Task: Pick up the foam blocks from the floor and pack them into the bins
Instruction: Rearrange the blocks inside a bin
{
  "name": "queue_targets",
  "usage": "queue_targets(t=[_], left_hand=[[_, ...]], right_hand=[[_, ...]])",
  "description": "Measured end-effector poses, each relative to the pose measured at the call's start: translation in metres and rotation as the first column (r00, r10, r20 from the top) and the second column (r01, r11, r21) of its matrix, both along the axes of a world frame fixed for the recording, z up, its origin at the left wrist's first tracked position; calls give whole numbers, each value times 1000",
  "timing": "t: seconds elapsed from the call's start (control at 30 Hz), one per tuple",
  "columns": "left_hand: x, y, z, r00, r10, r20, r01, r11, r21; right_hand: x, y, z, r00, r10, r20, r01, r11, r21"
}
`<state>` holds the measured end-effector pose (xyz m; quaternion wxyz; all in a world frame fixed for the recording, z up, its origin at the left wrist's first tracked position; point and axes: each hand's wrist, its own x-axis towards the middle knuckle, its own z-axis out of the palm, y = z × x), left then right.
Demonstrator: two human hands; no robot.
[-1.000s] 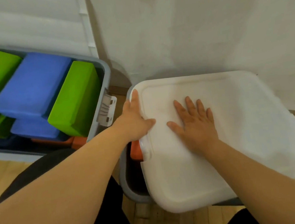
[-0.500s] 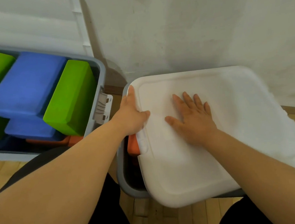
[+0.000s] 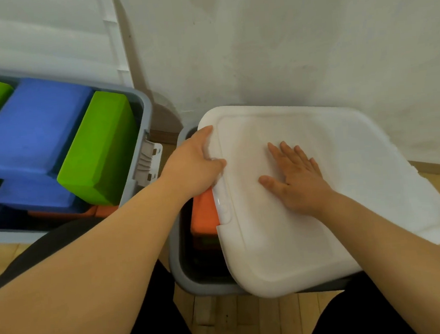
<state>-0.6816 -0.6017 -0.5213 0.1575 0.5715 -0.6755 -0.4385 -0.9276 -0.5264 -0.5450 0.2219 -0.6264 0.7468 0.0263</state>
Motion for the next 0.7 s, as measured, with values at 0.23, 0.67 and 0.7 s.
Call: queue_targets(t=[0.23, 0.67, 0.7], left_hand=[[-12, 8, 15, 960, 87, -266, -76, 996, 51], [-19, -19, 28, 690, 630, -356, -468, 764, 444], [-20, -20, 29, 695, 629, -349, -460, 762, 456]], right_hand=[[-6, -2, 11, 998, -29, 60, 31, 999, -36], [6, 33, 86, 962, 63, 264, -73, 997, 27], [5, 38, 95, 958, 74, 277, -82, 996, 19]])
